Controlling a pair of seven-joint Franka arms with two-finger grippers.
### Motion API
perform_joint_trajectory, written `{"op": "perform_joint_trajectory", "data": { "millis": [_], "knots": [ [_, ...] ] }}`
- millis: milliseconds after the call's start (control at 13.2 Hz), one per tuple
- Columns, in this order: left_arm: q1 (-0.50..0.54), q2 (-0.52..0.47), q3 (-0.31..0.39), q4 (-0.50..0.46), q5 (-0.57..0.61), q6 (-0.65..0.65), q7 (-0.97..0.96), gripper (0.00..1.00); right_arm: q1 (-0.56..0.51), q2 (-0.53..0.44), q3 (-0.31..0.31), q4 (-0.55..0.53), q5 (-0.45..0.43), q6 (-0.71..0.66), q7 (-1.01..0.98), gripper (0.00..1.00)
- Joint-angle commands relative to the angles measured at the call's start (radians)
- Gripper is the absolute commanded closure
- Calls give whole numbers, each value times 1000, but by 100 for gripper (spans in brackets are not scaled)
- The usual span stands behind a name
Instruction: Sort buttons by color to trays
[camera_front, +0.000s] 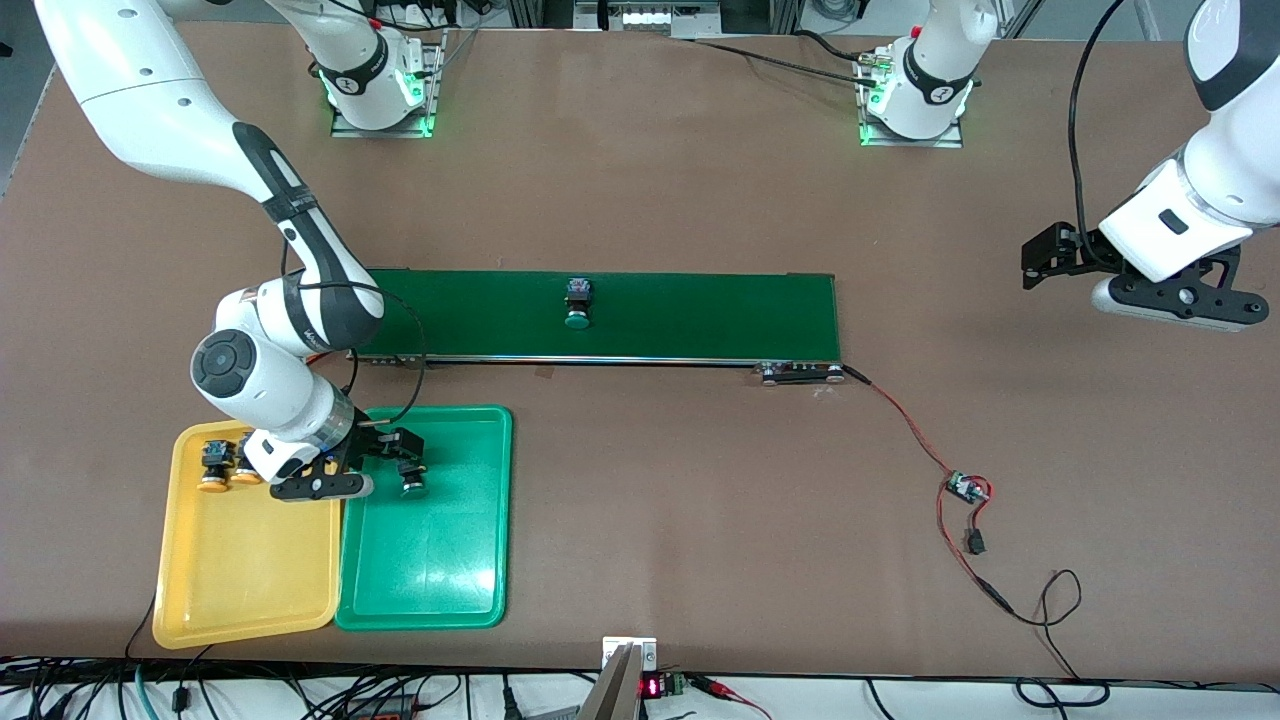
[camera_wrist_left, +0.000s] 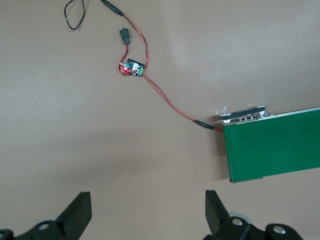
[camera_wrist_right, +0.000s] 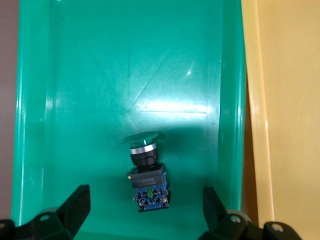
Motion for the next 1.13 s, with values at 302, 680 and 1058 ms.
{"op": "perform_joint_trajectory", "data": {
  "millis": [302,680,1058],
  "knots": [
    [-3,15,-1,30,20,-6,-11,0,37,-162,12,-156,6,-124,205,0],
    [-1,15,-1,30,18,-7,-9,0,39,-302,131,-304,8,-175,407,0],
    [-3,21,-1,30,20,-6,-11,0,44,-330,257,-313,9,-257,633,0]
  ]
}}
